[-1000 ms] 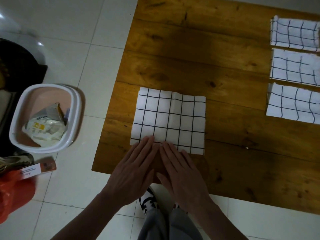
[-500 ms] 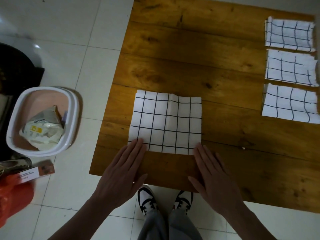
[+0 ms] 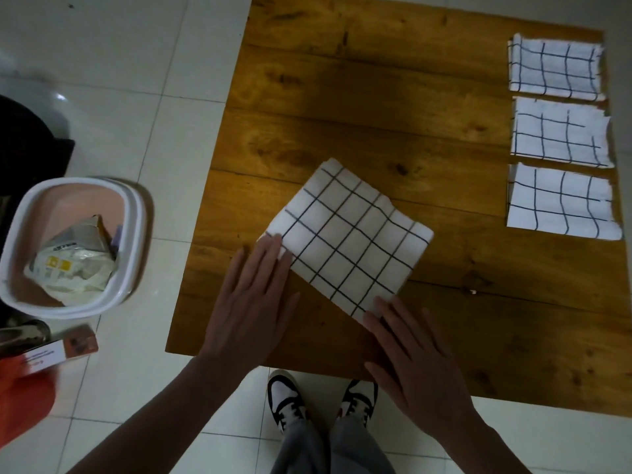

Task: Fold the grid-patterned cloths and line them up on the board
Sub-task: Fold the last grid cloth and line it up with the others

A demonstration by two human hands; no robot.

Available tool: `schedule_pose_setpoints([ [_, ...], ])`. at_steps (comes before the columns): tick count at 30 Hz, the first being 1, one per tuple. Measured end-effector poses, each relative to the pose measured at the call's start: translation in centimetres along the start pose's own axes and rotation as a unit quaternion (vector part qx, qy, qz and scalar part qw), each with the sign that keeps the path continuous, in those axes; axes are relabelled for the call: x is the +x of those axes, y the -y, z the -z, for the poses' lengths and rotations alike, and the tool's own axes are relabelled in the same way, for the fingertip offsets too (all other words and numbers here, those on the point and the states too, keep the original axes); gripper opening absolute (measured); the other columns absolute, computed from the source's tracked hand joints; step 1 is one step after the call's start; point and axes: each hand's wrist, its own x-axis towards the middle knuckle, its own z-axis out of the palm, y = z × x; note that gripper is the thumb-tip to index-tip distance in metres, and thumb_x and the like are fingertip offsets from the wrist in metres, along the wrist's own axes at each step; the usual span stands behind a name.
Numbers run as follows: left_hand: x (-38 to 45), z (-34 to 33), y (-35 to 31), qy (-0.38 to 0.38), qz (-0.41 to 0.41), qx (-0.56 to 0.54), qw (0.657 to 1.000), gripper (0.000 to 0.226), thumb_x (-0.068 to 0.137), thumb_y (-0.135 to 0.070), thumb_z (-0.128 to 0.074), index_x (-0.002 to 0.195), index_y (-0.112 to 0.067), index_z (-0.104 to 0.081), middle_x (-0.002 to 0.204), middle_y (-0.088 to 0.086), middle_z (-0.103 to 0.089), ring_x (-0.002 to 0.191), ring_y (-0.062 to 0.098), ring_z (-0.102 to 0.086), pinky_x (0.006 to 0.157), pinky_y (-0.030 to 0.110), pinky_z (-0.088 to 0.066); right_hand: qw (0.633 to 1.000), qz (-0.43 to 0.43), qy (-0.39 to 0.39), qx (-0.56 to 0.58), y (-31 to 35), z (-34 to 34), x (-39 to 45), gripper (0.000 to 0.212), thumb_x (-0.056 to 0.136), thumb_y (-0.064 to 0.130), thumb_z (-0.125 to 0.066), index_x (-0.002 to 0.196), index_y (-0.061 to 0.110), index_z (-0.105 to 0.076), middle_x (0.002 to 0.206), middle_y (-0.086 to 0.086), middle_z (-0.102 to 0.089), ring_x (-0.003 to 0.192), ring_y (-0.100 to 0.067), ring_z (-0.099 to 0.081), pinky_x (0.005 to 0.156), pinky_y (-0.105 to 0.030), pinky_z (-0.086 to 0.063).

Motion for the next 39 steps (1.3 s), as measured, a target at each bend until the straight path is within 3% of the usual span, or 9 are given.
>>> schedule_pose_setpoints([
  [6, 3.4, 0.7, -2.0, -0.042, 0.033, -0.042, 0.998, 0.062, 0.111, -0.041, -0.032, 0.162, -0.006, -0.033, 0.169, 0.015, -0.031, 0.159, 0.029, -0.023, 0.129, 0.054, -0.021, 0.999, -0.037, -0.009, 0.036, 2.6, -0.3, 2.1, 0.059, 0.109, 0.056, -0.031, 0.154, 0.021, -0.049, 0.163, -0.006, -0.041, 0.153, -0.025, -0.034, 0.123, -0.049, -0.028],
  [11, 1.1, 0.6, -4.8, -0.072, -0.008, -0.074, 0.995, 0.055, 0.109, -0.033, -0.033, 0.155, -0.006, -0.044, 0.162, 0.016, -0.044, 0.154, 0.031, -0.036, 0.128, 0.047, -0.022, 0.987, -0.077, -0.070, 0.123, 4.6, -0.2, 4.6, 0.054, 0.113, 0.044, -0.025, 0.151, 0.013, -0.048, 0.151, -0.008, -0.055, 0.140, -0.021, -0.048, 0.120, -0.036, -0.029],
  [16, -2.5, -0.8, -6.8, -0.049, -0.074, -0.069, 0.994, 0.053, 0.109, -0.034, -0.037, 0.153, -0.007, -0.049, 0.157, 0.013, -0.051, 0.148, 0.027, -0.046, 0.122, 0.049, -0.037, 0.990, -0.070, -0.062, 0.102, 0.9, 0.5, 5.5, 0.052, 0.113, 0.037, -0.025, 0.155, 0.013, -0.042, 0.162, -0.006, -0.042, 0.154, -0.018, -0.030, 0.127, -0.036, -0.020],
  [24, -3.0, -2.2, -5.3, -0.029, -0.066, -0.023, 0.997, 0.061, 0.106, -0.034, -0.039, 0.160, -0.007, -0.037, 0.169, 0.014, -0.032, 0.159, 0.028, -0.024, 0.127, 0.048, -0.020, 0.998, -0.022, 0.059, 0.012, -1.3, 0.0, 3.7, 0.073, 0.109, 0.060, -0.022, 0.165, 0.013, -0.016, 0.174, -0.006, -0.009, 0.161, -0.019, -0.007, 0.126, -0.043, -0.016],
  [29, -3.0, -2.4, -6.1, -0.046, -0.078, -0.023, 0.996, 0.071, 0.101, -0.035, -0.043, 0.162, -0.003, -0.027, 0.171, 0.017, -0.026, 0.160, 0.029, -0.018, 0.128, 0.046, -0.017, 1.000, -0.011, 0.020, 0.014, 1.6, 0.4, 4.1, 0.069, 0.110, 0.056, -0.024, 0.164, 0.013, -0.023, 0.173, -0.006, -0.017, 0.160, -0.020, -0.013, 0.126, -0.044, -0.017],
  [33, -3.0, -3.1, -6.6, -0.047, -0.097, -0.038, 0.993, 0.069, 0.103, -0.039, -0.045, 0.159, -0.002, -0.032, 0.168, 0.018, -0.031, 0.158, 0.032, -0.025, 0.125, 0.046, -0.024, 0.999, 0.000, 0.014, 0.033, 3.1, -0.8, 4.3, 0.068, 0.110, 0.055, -0.024, 0.161, 0.011, -0.029, 0.169, -0.008, -0.027, 0.157, -0.021, -0.025, 0.122, -0.043, -0.023],
  [39, -3.3, -3.7, -6.4, -0.022, -0.081, -0.033, 0.996, 0.068, 0.108, -0.046, -0.040, 0.161, -0.004, -0.033, 0.171, 0.016, -0.027, 0.160, 0.033, -0.022, 0.125, 0.052, -0.024, 0.998, 0.008, 0.056, 0.040, 2.1, -1.1, 4.0, 0.078, 0.107, 0.066, -0.027, 0.165, 0.014, -0.020, 0.173, -0.004, -0.015, 0.160, -0.017, -0.010, 0.127, -0.043, -0.015],
])
